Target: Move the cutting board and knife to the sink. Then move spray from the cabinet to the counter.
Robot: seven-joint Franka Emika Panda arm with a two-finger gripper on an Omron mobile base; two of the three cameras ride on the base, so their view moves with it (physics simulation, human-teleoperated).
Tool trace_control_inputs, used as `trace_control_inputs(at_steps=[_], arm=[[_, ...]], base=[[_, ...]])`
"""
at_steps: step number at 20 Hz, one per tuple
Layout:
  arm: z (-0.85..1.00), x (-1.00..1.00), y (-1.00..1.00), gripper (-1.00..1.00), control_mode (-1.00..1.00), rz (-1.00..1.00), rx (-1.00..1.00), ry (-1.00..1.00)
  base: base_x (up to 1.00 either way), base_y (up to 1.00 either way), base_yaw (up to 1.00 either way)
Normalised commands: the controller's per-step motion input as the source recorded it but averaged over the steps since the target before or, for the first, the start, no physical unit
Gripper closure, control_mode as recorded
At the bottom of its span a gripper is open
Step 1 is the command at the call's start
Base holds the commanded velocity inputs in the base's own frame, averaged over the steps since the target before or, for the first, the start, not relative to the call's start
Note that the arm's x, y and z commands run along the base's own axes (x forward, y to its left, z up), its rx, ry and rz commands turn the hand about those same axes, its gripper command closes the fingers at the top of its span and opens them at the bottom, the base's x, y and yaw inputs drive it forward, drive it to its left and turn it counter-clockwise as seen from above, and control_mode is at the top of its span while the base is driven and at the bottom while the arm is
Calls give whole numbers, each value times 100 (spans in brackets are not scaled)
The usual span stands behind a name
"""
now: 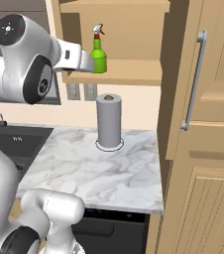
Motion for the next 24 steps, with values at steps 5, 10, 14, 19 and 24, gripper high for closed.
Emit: trace_control_inputs(at_steps=[5,10,14,19,24], arm=[[1,73,4,-100,-100,1,0,3],[0,56,17,-100,-100,0,0,1],[-5,20,35,-100,-100,0,0,0],[-12,20,19,-100,-100,1,0,0],[-9,25,-1,-100,-100,6,0,0]], base=[[0,0,0],[0,0,0],[0,0,0],[0,0,0],[0,0,0]])
